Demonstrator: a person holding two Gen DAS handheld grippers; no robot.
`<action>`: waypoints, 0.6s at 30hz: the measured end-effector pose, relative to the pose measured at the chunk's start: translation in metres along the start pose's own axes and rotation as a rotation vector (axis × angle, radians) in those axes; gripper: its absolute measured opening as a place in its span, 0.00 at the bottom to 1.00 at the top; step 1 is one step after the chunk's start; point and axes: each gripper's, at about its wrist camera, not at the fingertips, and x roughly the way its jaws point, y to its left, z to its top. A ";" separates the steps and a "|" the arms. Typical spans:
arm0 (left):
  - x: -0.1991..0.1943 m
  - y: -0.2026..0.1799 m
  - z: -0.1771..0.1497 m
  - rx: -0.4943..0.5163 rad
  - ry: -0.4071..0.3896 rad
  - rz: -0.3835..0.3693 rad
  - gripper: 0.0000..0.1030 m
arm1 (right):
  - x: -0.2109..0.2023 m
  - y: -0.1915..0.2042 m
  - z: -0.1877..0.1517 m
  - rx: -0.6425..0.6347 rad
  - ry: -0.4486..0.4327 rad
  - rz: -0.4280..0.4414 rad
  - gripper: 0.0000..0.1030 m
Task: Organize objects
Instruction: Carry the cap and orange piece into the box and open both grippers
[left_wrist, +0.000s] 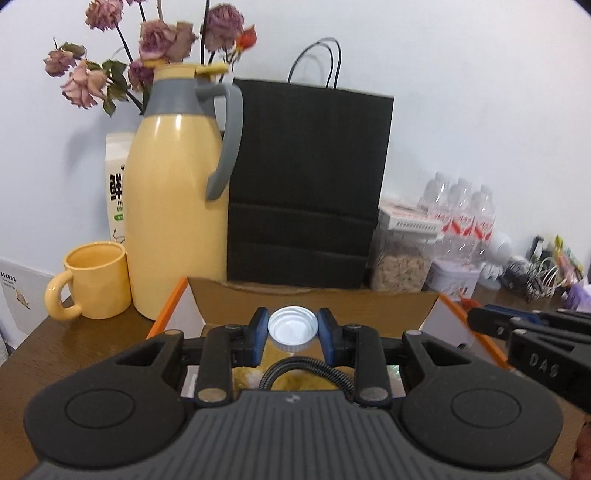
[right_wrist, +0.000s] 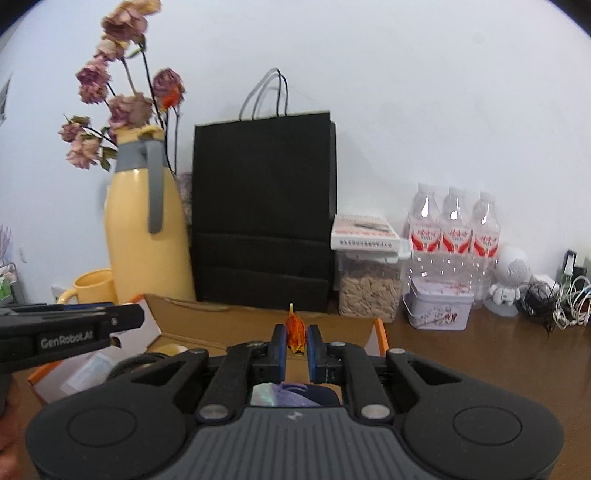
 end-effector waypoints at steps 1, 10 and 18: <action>0.003 0.001 -0.001 0.003 0.005 0.000 0.28 | 0.003 -0.002 -0.001 0.003 0.007 0.001 0.10; -0.002 0.005 -0.001 0.003 -0.020 0.036 0.79 | 0.013 -0.007 -0.007 0.019 0.039 -0.002 0.14; -0.009 0.010 0.004 -0.017 -0.067 0.082 1.00 | 0.004 -0.013 -0.004 0.063 -0.007 0.013 0.92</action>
